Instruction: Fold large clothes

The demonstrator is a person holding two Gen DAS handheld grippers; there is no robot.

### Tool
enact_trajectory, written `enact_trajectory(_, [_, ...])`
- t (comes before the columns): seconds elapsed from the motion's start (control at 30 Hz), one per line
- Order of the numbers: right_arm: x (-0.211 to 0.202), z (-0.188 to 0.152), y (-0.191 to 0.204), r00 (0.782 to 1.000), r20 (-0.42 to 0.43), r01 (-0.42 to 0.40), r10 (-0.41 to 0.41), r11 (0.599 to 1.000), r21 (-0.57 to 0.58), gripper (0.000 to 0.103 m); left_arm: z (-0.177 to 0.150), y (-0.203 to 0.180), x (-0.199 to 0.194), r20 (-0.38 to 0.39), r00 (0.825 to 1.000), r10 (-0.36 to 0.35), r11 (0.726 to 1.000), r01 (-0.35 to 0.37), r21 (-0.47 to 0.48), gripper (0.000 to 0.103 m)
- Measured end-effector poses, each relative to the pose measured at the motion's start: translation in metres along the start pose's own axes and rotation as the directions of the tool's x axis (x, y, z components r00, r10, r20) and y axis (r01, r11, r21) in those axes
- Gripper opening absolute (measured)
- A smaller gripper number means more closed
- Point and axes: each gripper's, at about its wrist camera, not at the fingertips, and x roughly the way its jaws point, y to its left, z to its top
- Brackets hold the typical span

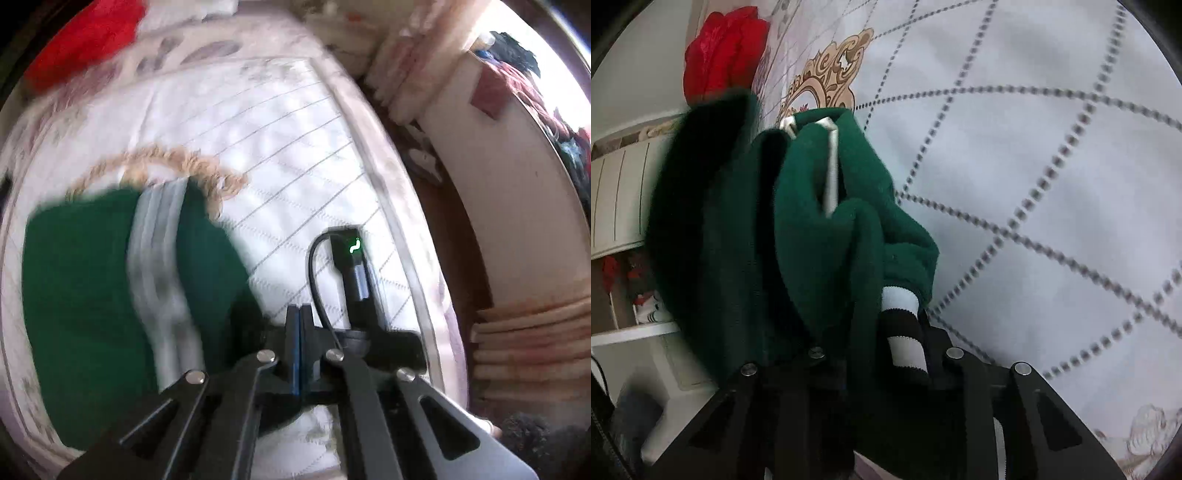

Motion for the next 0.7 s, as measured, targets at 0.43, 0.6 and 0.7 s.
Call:
enact_trajectory(0.43, [-0.108, -0.033, 0.028, 0.979, 0.146, 0.144, -0.144, 0.990, 0.014, 0.074, -0.046, 0.135, -0.049, -0.056, 0.986, 0.155, 0.928, -0.165, -0.335, 0.080])
enact_trajectory(0.6, [-0.085, -0.030, 0.083, 0.984, 0.143, 0.124, -0.106, 0.985, -0.120, 0.082, -0.087, 0.201, -0.058, -0.108, 0.947, 0.303, 0.840, -0.319, -0.439, 0.089])
enact_trajectory(0.7, [-0.033, -0.001, 0.104, 0.992, 0.070, 0.113, -0.102, 0.977, -0.180, 0.082, -0.105, 0.229, -0.056, -0.139, 0.934, 0.330, 0.796, -0.355, -0.490, 0.089])
